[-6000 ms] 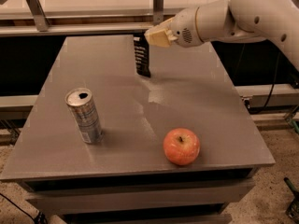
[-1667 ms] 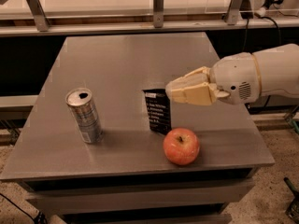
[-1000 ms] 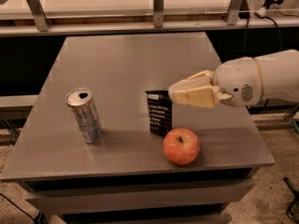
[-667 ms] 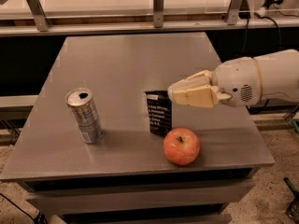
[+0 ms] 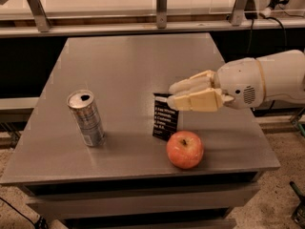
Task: Move rxbar chocolate near apple
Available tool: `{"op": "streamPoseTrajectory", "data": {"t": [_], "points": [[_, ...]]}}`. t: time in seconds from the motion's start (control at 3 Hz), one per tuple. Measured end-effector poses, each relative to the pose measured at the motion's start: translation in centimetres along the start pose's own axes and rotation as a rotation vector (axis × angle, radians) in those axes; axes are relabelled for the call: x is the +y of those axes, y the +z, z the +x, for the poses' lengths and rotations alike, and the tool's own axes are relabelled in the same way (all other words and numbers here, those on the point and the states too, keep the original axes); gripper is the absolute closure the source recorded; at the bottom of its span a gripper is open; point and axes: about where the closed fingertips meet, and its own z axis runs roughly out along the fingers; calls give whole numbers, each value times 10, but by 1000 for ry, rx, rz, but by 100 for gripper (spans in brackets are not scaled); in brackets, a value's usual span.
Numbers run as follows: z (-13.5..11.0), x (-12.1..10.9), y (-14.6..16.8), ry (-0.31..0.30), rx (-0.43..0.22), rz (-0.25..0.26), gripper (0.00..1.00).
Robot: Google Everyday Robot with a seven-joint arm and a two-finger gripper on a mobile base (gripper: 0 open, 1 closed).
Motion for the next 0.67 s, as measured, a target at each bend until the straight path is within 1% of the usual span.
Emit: {"op": "streamPoseTrajectory", "data": {"t": [0.33,0.67], "points": [[-1,1,2,-3,2,-4,0],[-1,1,2,-3,2,-4,0]]}}
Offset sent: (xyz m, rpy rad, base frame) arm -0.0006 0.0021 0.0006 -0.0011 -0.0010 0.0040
